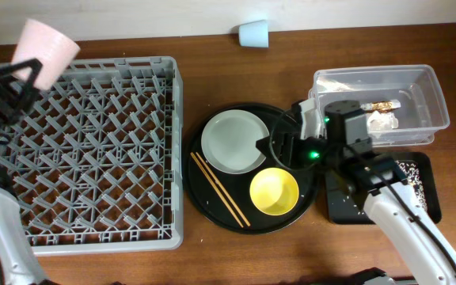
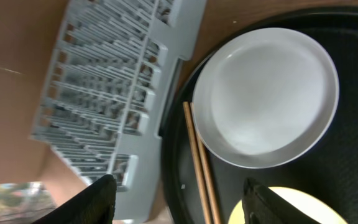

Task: Sort waste into correct bins and load items into the dishwasher rack
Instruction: 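Place the pink cup upside down in the rack with the left gripper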

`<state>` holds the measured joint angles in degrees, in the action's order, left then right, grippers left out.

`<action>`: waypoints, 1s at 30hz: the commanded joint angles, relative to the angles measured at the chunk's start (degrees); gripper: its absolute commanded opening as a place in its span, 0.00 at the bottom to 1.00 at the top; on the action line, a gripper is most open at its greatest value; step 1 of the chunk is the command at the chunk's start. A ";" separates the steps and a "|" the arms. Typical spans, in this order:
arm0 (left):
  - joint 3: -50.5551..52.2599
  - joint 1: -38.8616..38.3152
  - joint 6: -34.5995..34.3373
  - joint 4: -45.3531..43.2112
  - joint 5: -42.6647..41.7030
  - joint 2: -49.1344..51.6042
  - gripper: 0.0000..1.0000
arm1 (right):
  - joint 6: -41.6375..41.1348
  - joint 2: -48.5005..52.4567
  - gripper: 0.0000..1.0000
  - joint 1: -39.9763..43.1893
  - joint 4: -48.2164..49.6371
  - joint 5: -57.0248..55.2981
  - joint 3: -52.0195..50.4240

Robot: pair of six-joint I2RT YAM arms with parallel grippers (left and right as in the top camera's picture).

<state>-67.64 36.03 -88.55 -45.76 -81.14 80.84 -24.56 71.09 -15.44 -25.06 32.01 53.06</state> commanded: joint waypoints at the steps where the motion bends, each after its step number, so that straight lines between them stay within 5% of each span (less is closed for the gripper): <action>1: -6.32 0.26 1.70 3.93 3.67 0.81 0.48 | 1.88 -0.22 0.66 -3.96 -0.11 -8.68 0.17; 6: -22.40 0.26 9.73 22.82 9.18 0.79 0.48 | 2.99 -0.22 0.66 -7.50 -1.42 -15.19 0.17; 8: -34.88 0.24 27.41 50.40 17.64 0.79 0.48 | 3.15 -0.22 0.66 -7.48 -1.64 -15.19 0.20; 9: -42.60 -0.50 42.23 70.82 28.06 0.85 0.48 | 3.17 -0.22 0.66 -7.48 -1.66 -15.19 0.17; 12: -50.14 -6.14 62.16 92.13 43.17 0.96 0.47 | 3.37 -0.22 0.66 -7.48 -1.75 -15.61 0.17; 19: -50.18 -28.28 79.93 111.69 66.53 12.92 0.47 | 3.37 -0.22 0.66 -7.48 -3.85 -16.24 0.17; 30: -50.18 -37.53 84.15 117.94 67.01 40.59 0.42 | 4.70 -0.22 0.67 -7.48 -5.64 -17.90 0.17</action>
<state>-117.60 -1.02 -5.56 72.01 -14.52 119.11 -20.80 71.09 -22.57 -30.24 16.16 53.06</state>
